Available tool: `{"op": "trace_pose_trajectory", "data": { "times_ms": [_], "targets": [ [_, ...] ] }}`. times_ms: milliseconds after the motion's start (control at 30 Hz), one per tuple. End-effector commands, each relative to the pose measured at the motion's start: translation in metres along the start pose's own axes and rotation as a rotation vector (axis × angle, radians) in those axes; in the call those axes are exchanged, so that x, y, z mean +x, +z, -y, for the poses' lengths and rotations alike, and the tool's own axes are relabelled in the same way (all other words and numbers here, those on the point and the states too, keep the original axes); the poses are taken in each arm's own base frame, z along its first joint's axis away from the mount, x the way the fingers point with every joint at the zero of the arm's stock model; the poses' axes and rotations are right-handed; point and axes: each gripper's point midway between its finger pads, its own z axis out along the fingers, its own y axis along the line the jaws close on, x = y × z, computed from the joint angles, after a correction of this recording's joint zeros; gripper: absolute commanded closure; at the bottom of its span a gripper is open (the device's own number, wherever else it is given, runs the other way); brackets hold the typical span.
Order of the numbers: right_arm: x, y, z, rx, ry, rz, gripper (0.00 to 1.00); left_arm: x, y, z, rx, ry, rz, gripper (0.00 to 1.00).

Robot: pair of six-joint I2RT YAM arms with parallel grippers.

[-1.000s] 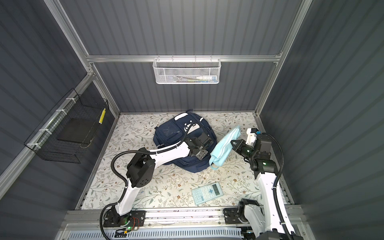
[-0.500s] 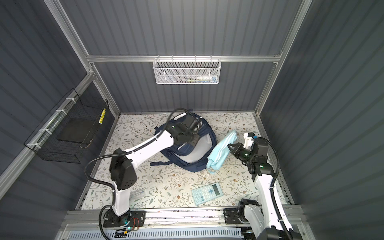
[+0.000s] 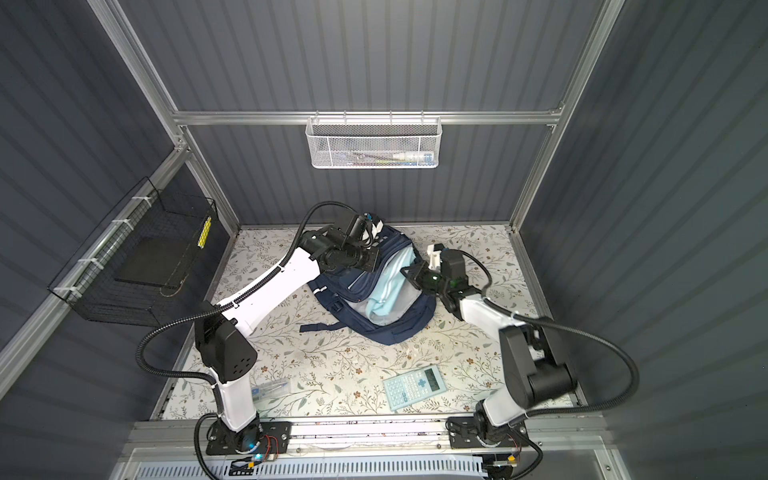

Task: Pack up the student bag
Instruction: 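Push the light blue case into the backpack opening with the right gripper, then open the right gripper and withdraw it from the backpack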

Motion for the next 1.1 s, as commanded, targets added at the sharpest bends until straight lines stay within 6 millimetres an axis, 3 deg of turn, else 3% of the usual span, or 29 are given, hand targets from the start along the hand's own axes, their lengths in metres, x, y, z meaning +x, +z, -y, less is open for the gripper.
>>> {"op": "trace_pose_trajectory", "data": {
  "times_ms": [0,300,533,600,633,767,867,1067],
  "targets": [
    [-0.023,0.038,-0.025,-0.111,0.035,0.08,1.0,-0.033,-0.026,0.018,0.075,-0.017,0.113,1.0],
    [-0.051,0.114,-0.017,-0.069,0.024,0.266,1.0,-0.026,-0.032,0.034,0.177,-0.052,0.104,1.0],
    [-0.044,0.154,-0.019,-0.048,0.016,0.292,1.0,-0.019,-0.034,0.041,0.226,-0.076,0.101,1.0],
    [-0.039,0.157,-0.02,-0.056,0.013,0.267,0.95,-0.014,-0.029,0.034,0.192,-0.078,0.092,1.0],
    [-0.038,0.154,-0.017,-0.053,0.016,0.252,0.91,-0.009,-0.024,0.027,0.167,-0.084,0.081,1.0],
    [-0.037,0.118,-0.001,-0.027,0.029,0.209,0.58,0.002,-0.004,0.006,0.134,-0.133,0.075,1.0],
    [-0.033,0.088,0.011,0.0,0.012,0.17,0.52,0.01,0.015,-0.002,0.12,-0.149,0.049,1.0],
    [-0.011,0.027,0.039,0.106,-0.033,0.085,0.51,0.023,0.035,-0.01,0.094,-0.169,0.016,0.97]
  ]
}}
